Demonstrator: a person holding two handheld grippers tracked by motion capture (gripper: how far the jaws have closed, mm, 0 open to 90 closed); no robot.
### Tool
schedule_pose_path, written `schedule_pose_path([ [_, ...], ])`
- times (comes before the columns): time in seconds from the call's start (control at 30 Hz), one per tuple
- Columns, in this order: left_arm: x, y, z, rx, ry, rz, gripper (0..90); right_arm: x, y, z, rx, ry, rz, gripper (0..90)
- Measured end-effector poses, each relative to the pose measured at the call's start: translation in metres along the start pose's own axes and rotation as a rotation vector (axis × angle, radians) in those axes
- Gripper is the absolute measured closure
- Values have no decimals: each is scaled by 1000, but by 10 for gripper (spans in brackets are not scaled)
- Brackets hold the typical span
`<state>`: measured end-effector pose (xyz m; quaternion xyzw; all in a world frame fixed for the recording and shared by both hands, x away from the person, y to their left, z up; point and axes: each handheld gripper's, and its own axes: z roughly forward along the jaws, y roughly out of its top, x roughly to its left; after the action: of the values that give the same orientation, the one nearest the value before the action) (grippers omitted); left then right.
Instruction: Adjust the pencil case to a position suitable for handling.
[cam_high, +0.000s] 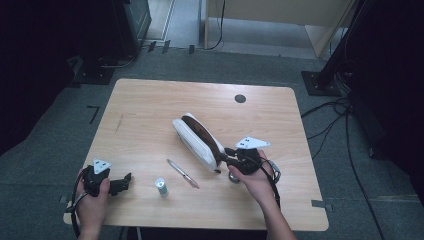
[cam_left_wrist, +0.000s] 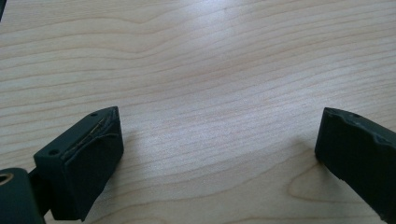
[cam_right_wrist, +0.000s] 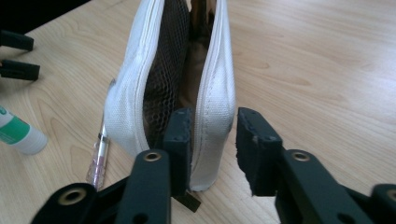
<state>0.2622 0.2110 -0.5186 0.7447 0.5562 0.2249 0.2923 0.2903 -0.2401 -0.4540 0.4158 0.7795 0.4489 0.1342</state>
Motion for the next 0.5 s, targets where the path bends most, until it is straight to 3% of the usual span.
schedule_pose_path([
  [0.23, 0, 0, 0, 0, 0, 0, 13, -4, -2, -19, -39, -2, 16, 537],
  [0.4, 0, 0, 0, -1, 1, -1, 13, -12, -14, -39, -62, -33, 33, 519],
  [0.5, 0, 0, 0, -1, 1, -1, 13, -21, -30, -46, -43, -71, 79, 483],
])
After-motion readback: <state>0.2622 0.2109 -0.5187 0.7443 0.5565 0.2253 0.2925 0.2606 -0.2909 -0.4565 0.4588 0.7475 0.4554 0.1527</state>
